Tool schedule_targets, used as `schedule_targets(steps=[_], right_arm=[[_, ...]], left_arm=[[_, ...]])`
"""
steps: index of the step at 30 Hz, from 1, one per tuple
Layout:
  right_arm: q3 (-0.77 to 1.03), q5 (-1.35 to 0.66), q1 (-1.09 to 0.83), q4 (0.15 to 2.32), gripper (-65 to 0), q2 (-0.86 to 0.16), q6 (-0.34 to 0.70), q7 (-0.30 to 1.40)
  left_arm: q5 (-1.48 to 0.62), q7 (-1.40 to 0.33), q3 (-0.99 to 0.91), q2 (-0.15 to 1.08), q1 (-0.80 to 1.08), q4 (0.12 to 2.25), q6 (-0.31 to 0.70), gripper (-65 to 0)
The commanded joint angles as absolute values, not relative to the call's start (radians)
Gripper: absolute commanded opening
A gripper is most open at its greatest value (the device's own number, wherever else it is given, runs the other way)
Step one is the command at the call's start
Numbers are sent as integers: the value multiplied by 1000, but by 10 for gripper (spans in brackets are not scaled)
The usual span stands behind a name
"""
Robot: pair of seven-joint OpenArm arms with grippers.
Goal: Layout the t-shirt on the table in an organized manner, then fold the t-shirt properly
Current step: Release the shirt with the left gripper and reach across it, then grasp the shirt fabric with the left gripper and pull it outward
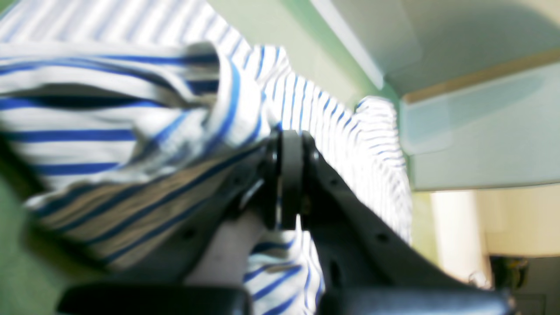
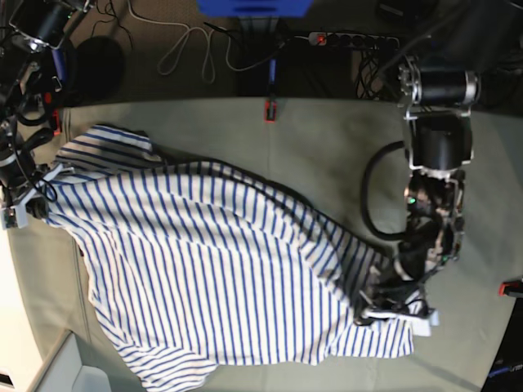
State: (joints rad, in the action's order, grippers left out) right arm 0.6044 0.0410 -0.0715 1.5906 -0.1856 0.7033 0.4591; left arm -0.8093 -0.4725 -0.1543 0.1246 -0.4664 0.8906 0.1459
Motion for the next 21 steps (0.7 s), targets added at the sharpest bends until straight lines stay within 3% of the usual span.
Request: schedule_targets(steps=[1,4,11,14,19,21], right_arm=[[608,28,-59,1609,-650,-205,698,435],[608,28,-56,1609,-650,-205,698,435],[608,28,-54,1609,-650,-205,698,435],[608,28,-53,1609,-650,-203,698,435],[579,28,-41,1609,-650,-203,698,435],[561,28,-47,1609,-650,-203,698,435]], left_arm=[[-822,-433,-134,131,-506,881,157,-644],[-826,-404,-91,133,-509,829,157,-608],[-835,-406,-91,140,-473,871,170,-223],[-852,-401,-101,170,-375,1004,159,-244],[-842,-400,-242,182,-278,1044,157,-453],[-842,-400,-278,180,-269,1006,157,-501]])
